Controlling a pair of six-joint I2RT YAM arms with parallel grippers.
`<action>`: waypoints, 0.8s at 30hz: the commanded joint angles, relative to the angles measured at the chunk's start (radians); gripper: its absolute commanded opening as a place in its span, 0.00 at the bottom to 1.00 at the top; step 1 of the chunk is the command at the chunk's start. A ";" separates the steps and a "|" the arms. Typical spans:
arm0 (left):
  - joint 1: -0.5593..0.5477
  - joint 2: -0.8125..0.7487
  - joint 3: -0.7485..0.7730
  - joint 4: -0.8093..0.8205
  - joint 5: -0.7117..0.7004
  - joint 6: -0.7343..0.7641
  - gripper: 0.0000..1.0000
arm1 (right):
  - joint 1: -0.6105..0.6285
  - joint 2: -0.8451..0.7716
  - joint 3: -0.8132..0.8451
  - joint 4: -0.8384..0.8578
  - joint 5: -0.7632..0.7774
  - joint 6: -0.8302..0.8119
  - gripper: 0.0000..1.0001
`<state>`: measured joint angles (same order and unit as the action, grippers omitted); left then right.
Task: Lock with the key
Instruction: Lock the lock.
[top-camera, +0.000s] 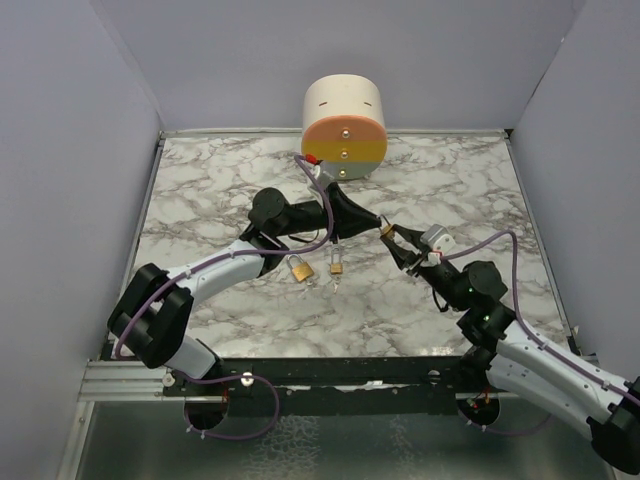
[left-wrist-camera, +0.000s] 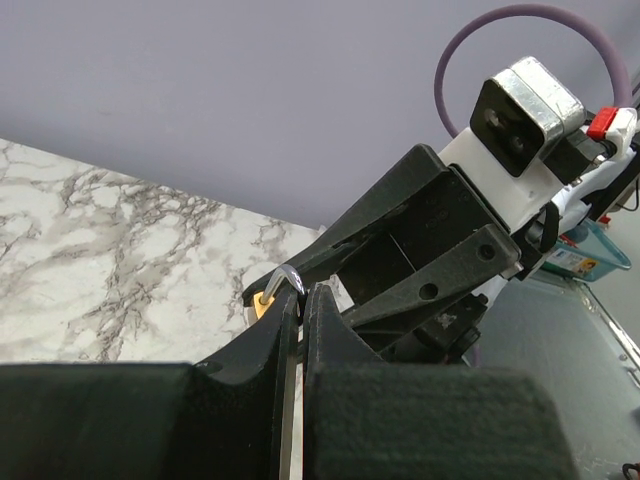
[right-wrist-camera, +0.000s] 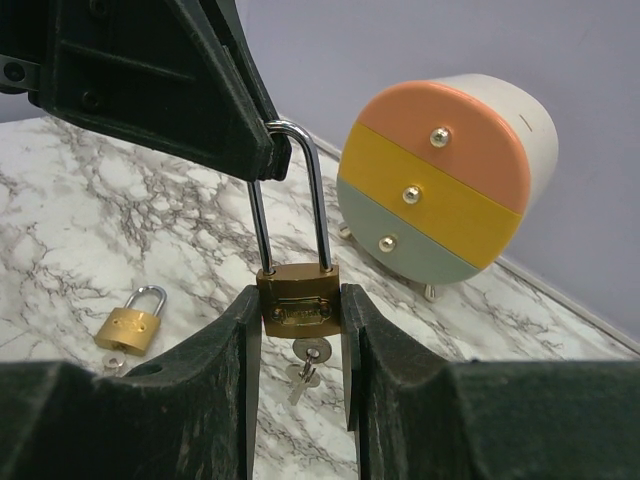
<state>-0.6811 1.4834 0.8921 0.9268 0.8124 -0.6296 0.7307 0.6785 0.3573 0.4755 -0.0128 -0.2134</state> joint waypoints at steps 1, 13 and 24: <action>-0.047 0.054 -0.053 -0.121 0.082 -0.001 0.00 | -0.005 -0.070 0.116 0.210 -0.007 0.037 0.01; -0.062 0.094 -0.048 -0.123 0.087 -0.005 0.00 | -0.005 -0.047 0.210 0.233 -0.087 0.037 0.01; -0.083 0.114 -0.068 -0.134 0.062 0.021 0.00 | -0.005 -0.017 0.259 0.240 -0.126 0.046 0.01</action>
<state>-0.6968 1.5196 0.8932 1.0222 0.7742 -0.6209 0.7128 0.6903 0.4595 0.3511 -0.0364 -0.2035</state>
